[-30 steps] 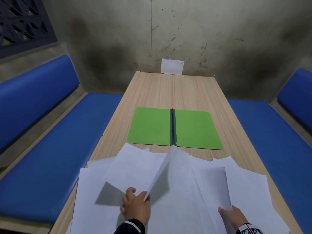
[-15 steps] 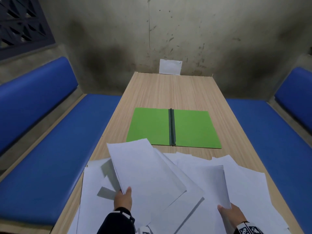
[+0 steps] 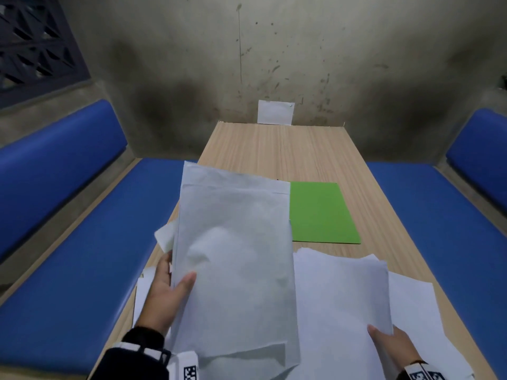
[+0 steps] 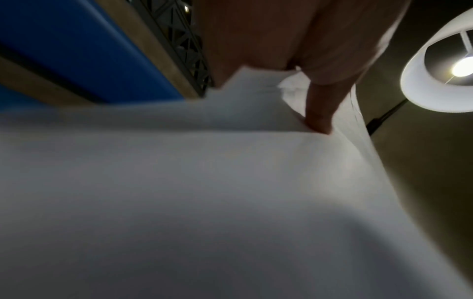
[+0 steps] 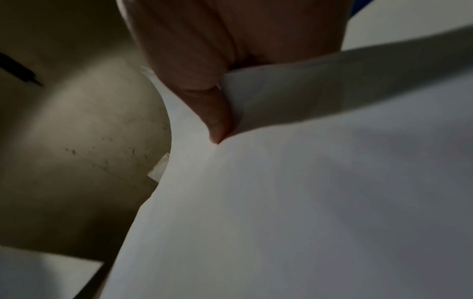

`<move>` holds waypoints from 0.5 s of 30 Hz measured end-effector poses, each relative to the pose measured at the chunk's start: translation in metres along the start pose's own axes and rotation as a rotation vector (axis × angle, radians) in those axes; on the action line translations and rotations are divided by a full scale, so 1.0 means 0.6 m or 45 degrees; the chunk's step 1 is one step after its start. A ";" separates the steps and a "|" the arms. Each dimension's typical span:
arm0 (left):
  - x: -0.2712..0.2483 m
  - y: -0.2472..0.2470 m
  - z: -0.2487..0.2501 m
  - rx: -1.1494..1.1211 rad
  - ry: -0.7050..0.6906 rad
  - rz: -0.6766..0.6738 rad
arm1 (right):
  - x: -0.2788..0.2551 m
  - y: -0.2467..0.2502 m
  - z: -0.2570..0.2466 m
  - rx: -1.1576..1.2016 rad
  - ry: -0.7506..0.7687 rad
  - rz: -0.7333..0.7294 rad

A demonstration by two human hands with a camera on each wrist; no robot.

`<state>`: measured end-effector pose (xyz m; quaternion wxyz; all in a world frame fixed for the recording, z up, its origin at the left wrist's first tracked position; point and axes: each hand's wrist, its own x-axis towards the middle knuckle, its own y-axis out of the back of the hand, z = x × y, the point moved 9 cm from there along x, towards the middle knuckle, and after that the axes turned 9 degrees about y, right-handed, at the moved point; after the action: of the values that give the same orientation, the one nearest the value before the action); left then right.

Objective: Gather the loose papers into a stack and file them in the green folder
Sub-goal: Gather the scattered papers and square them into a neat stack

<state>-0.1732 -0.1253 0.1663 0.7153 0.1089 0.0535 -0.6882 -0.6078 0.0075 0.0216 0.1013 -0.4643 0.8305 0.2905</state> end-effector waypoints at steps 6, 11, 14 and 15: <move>0.011 -0.018 0.063 -0.233 -0.138 -0.391 | 0.014 0.017 -0.038 0.134 0.093 0.087; 0.027 -0.064 0.025 -0.220 0.067 -0.464 | -0.004 -0.041 -0.078 0.321 0.177 -0.096; 0.041 -0.085 -0.039 -0.200 0.273 -0.424 | -0.018 -0.085 -0.097 0.374 0.194 -0.275; 0.039 -0.095 -0.056 -0.207 0.338 -0.427 | -0.020 -0.095 -0.105 0.353 0.210 -0.301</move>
<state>-0.2264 -0.1418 0.1239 0.5840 0.1303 0.2198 -0.7705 -0.5473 -0.0430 0.0558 0.1293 -0.5624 0.8078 0.1203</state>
